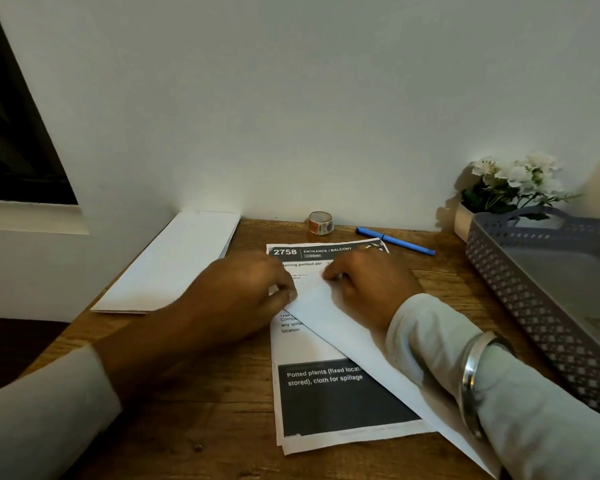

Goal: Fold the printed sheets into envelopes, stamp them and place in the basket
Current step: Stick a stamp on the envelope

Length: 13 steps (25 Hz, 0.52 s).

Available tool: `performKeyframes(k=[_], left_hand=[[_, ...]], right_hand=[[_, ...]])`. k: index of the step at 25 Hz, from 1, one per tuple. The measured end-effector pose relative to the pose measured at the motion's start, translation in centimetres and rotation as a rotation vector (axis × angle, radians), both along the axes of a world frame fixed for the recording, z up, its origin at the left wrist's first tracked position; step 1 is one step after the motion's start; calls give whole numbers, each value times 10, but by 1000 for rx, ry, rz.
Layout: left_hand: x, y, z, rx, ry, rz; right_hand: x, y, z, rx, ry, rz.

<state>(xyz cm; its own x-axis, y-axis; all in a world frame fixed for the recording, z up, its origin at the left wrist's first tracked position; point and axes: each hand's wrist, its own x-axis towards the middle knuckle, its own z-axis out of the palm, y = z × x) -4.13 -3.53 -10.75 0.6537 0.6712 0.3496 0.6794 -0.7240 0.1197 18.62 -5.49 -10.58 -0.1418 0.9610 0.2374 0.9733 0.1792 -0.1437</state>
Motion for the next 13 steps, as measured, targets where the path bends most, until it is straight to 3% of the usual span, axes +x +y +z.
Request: performKeyframes(k=[6,13], left_hand=[[54,75,9,76,-92,158],[94,135,-11,-20,-44,248]], right_hand=[[2,2,-1,5,84,25],[5,0,3,-7,107,65]])
